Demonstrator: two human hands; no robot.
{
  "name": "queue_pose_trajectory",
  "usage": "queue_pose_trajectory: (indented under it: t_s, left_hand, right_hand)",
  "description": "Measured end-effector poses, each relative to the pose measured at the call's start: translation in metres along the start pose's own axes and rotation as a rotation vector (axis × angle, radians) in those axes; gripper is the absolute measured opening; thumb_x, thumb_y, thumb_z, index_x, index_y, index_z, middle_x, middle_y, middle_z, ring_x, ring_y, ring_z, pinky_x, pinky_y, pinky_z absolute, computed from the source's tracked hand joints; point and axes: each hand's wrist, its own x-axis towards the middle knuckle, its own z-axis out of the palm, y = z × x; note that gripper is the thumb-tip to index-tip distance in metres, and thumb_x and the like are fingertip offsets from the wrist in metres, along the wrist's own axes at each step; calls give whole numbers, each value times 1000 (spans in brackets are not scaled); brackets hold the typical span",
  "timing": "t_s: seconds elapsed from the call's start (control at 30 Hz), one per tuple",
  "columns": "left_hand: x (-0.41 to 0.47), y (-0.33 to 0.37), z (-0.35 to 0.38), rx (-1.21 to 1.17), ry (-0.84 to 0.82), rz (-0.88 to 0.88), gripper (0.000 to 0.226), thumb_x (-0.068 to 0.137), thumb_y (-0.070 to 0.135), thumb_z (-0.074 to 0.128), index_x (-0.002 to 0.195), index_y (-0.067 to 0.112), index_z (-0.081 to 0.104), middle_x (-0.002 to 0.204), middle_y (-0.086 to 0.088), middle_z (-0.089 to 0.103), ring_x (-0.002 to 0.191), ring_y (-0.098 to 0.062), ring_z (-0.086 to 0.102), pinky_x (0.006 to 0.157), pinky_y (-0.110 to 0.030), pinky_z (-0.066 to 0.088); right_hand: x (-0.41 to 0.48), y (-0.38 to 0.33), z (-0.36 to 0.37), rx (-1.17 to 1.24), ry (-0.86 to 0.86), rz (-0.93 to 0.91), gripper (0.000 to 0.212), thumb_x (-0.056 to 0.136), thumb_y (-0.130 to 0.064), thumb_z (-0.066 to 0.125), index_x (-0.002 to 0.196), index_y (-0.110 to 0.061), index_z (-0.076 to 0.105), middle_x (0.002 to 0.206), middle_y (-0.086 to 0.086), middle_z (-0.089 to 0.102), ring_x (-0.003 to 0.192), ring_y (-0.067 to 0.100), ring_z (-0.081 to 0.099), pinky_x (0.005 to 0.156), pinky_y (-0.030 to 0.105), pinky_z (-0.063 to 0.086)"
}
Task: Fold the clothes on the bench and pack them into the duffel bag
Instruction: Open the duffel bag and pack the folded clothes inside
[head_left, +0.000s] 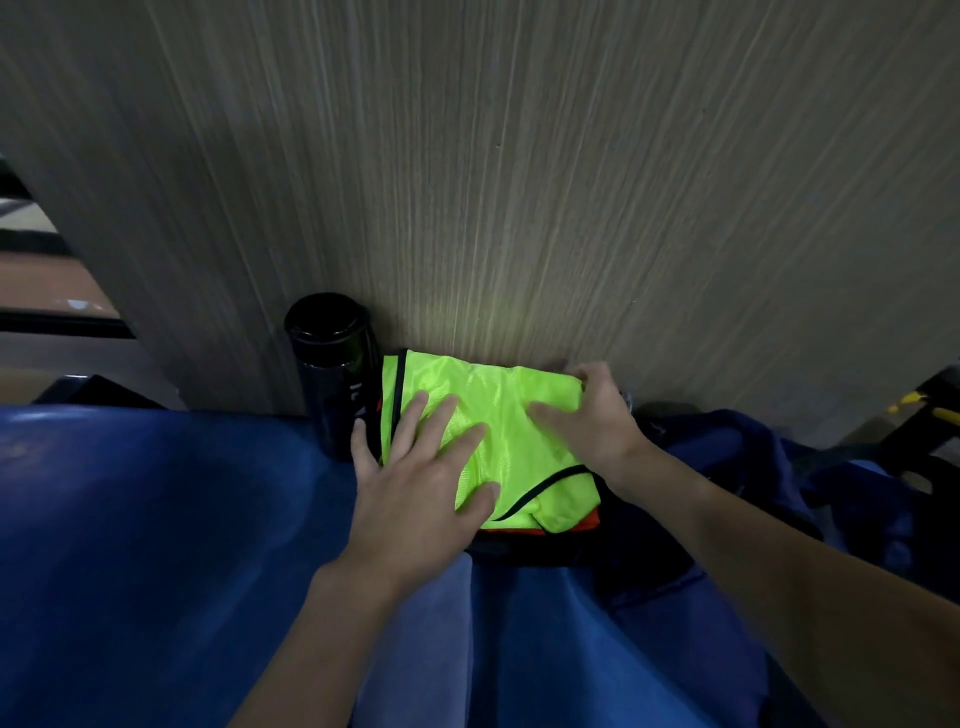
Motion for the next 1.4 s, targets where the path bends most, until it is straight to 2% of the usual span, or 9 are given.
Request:
queue_pose_trajectory:
  t_s: [0.13,0.27,0.4,0.67,0.9,1.03,1.17,1.3,1.4]
  left_hand:
    - [0,-1,0,-39,17,-1,72,84,70,23,149,42,34,165,14,7,151,-8,-13,117,-65,-3]
    - [1,0,-1,-164,77,1,72,82,65,40,149,40,37,166,8,0,151,-8,-15,119,-59,-3]
    - [-1,5,-5,-417,358,-152,50,92,50,55,136,27,57,161,-5,21,149,-23,15,117,-53,20]
    - [-3,11,-15,-572,361,-364,48,90,30,68,135,23,56,136,2,55,131,-20,44,111,-42,30]
    - [-1,10,-38,-1289,336,-443,73,78,69,41,130,23,62,126,9,66,120,-7,58,108,-34,42]
    - [-5,8,-41,-1233,294,-469,73,72,61,67,138,33,51,126,13,64,119,-6,58,104,-33,47]
    - [-6,-2,-32,-1060,318,-401,56,87,16,72,135,33,50,107,23,67,103,5,61,92,-20,50]
    - [-7,-1,-32,-990,286,-348,42,90,9,65,125,31,57,96,24,68,92,4,63,81,-13,48]
    - [-5,0,-31,-1005,283,-364,43,91,5,59,125,32,56,97,18,67,91,6,60,78,-10,46]
  right_hand:
    - [2,-4,-9,23,-77,135,30,76,-10,79,101,1,67,99,18,71,91,30,69,83,47,58]
    - [-3,-16,-21,57,-111,-23,18,86,-6,67,102,-12,62,93,8,69,86,22,69,72,34,59]
    - [-9,-32,-24,-34,-155,-161,14,92,-7,57,100,-18,52,88,1,62,78,13,61,59,20,49]
    - [-13,-77,-14,-288,-63,-216,30,84,-13,59,113,-12,49,103,11,61,93,27,61,76,36,53]
    - [-26,-112,28,-170,-148,-98,44,92,-45,55,115,-8,56,103,13,66,101,32,64,88,44,54]
    - [-38,-119,38,19,-312,-5,40,102,-49,35,117,-17,55,119,12,61,107,32,62,94,47,49]
    - [-36,-113,32,378,-330,83,25,103,-5,37,123,-12,49,109,15,52,71,30,59,75,47,57]
    - [-26,-81,29,131,-223,-66,30,92,9,39,97,-13,59,75,6,57,66,26,61,77,53,56]
    - [-30,-57,28,-16,-263,-103,31,86,-2,62,111,-21,58,87,-6,61,83,12,62,73,31,55]
